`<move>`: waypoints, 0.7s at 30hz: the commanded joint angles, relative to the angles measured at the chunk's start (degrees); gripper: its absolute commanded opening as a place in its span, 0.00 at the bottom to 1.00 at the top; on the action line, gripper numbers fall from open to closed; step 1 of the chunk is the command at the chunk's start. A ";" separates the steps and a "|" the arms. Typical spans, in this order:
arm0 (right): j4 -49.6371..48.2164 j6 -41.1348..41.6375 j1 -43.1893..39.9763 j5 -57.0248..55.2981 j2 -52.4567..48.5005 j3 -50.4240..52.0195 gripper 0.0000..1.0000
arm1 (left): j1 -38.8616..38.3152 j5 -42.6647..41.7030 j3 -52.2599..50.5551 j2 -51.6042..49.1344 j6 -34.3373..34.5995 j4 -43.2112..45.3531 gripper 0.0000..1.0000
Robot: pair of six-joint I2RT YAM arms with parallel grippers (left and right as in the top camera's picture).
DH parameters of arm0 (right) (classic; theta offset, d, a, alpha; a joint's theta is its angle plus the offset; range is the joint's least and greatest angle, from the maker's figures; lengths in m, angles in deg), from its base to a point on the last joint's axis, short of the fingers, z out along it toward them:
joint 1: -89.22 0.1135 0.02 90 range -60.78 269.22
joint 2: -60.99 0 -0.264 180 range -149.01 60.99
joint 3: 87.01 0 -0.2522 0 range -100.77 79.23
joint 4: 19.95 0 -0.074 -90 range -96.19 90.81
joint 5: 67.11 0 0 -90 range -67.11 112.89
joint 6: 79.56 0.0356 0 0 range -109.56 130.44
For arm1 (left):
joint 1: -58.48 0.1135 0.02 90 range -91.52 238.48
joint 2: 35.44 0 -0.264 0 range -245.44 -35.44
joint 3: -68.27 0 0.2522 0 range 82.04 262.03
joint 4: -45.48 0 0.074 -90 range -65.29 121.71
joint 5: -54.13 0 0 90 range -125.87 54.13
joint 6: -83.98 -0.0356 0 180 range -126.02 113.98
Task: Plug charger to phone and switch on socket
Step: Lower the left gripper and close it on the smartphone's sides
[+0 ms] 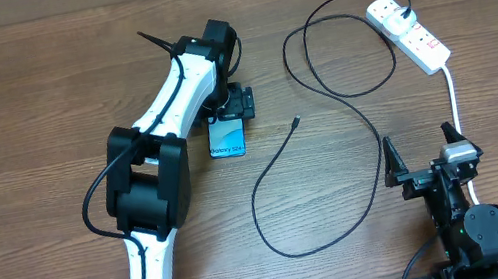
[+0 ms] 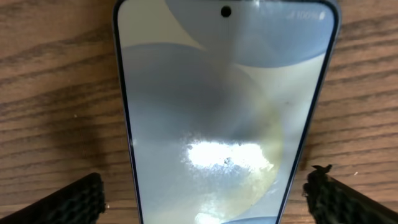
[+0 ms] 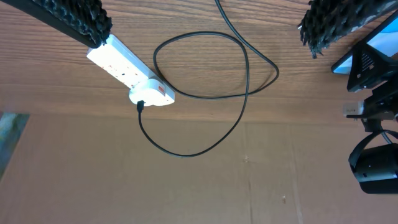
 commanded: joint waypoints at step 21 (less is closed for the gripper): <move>-0.33 -0.22 -0.28 -0.72 0.46 0.59 1.00 | -0.20 0.15 -1.31 -0.63 -2.56 -0.15 1.00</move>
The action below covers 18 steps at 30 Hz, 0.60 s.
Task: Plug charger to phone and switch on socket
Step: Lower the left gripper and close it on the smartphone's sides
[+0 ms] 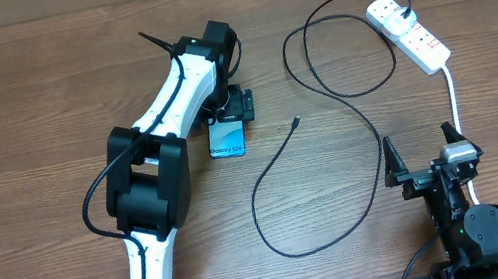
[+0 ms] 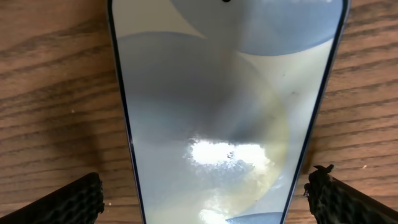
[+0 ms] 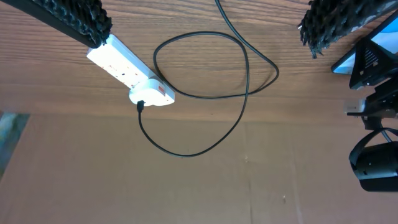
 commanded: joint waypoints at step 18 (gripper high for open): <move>-0.28 -0.24 -0.28 -0.72 0.46 0.59 1.00 | -0.15 0.33 -3.82 -0.66 -1.31 2.91 0.93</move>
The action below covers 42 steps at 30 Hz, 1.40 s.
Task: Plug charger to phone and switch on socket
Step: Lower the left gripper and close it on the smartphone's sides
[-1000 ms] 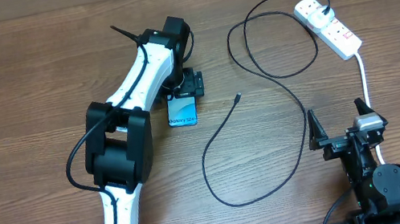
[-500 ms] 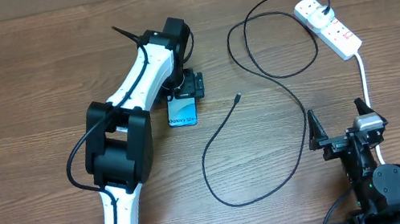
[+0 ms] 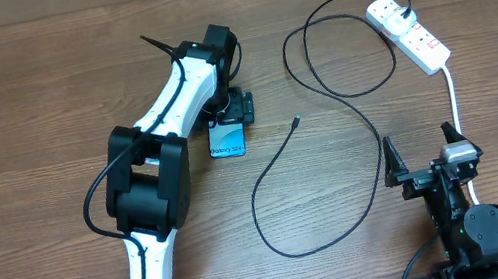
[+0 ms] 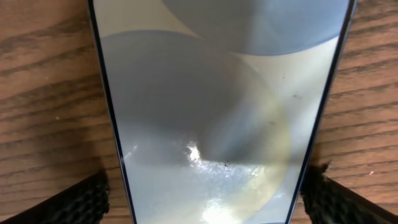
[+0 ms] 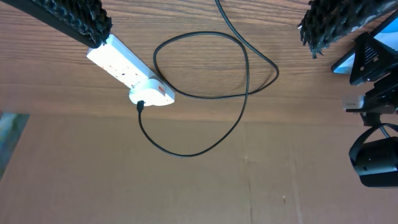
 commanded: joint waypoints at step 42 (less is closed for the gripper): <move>-0.31 -0.24 -0.28 -0.72 0.46 0.59 1.00 | -0.07 0.72 -1.92 -0.70 -0.81 0.72 0.75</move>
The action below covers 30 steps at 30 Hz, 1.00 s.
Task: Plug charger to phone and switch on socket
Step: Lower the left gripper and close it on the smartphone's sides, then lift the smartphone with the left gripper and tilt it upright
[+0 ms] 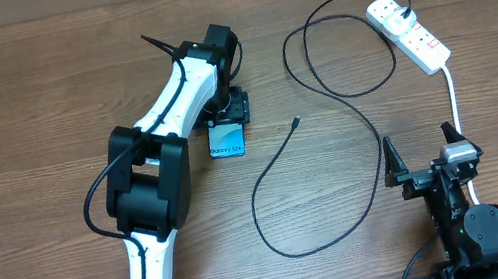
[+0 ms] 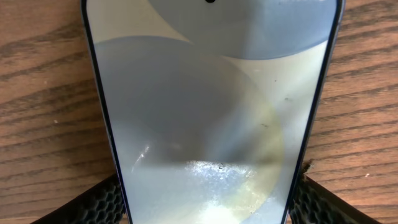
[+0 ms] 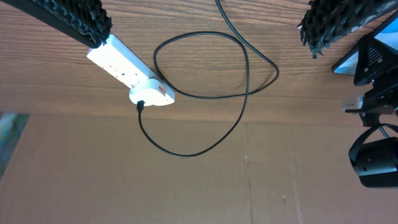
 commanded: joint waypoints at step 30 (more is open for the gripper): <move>-0.33 -0.26 -0.26 -0.74 0.46 0.59 1.00 | 2.47 -19.93 8.68 -0.72 6.88 -12.04 0.70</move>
